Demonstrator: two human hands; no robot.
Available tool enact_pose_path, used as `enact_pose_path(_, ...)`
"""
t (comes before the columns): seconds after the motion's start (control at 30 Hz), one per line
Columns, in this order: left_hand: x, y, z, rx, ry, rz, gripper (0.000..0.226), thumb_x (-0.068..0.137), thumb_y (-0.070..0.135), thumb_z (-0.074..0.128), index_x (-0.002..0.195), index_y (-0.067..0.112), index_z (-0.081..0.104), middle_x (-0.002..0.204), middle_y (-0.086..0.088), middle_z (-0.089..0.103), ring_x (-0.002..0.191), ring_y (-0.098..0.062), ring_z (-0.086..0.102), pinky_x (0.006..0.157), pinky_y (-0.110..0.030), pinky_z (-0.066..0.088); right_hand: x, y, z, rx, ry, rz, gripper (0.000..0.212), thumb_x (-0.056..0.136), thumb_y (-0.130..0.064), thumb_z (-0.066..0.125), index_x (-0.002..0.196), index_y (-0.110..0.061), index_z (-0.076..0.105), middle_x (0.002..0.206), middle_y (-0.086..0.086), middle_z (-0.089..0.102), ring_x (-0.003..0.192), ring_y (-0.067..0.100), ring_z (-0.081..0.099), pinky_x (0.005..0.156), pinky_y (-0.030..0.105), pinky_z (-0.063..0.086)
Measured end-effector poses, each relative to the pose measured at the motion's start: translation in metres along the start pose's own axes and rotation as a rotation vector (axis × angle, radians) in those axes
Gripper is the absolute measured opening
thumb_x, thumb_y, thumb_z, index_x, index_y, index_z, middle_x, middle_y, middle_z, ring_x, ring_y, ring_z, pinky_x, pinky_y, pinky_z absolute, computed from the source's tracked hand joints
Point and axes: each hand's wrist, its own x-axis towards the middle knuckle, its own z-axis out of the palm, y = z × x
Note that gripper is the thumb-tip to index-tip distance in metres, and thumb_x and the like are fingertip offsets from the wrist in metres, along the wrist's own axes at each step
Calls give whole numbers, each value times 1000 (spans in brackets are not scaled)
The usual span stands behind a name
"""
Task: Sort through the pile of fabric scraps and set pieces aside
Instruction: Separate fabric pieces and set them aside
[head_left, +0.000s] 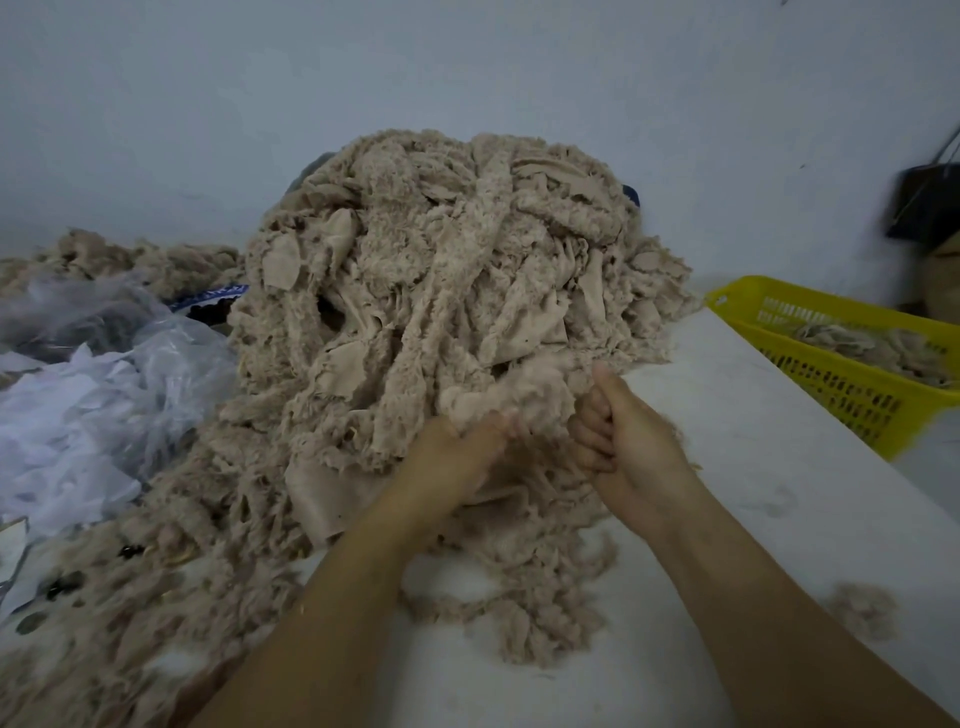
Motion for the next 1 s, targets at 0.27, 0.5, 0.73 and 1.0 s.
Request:
enact_pose_path(0.27,-3,8,-9,-400,-165,-35,36,89,35,66,60,15,66,55,0,58,48,-13,55,49,-22,46,-14,5,2,-570,-45,-199,34,80,-66,50,75,-38,69,84,-17,67,84,3,62,76,19,48)
enact_pose_path(0.5,-12,5,-3,-79,-447,-38,23,67,45,72,73,23,76,69,1,69,59,-6,61,55,-16,46,-17,19,8,-729,-267,-10,29,95,-47,58,94,-23,75,97,-3,77,97,15,71,95,36,52)
enact_pose_path(0.73,-6,-1,-6,-40,-368,-58,35,78,61,67,90,31,81,100,4,78,98,-9,73,83,-19,55,-7,16,-3,-657,-310,-45,19,99,-31,59,116,-31,65,111,-13,73,103,7,69,92,28,56)
enact_pose_path(1.0,14,-11,-28,169,652,309,16,96,37,50,99,27,63,104,0,61,91,-6,59,77,-37,52,10,-18,-34,768,199,-103,66,88,-61,57,107,2,55,105,16,65,92,22,71,81,31,60)
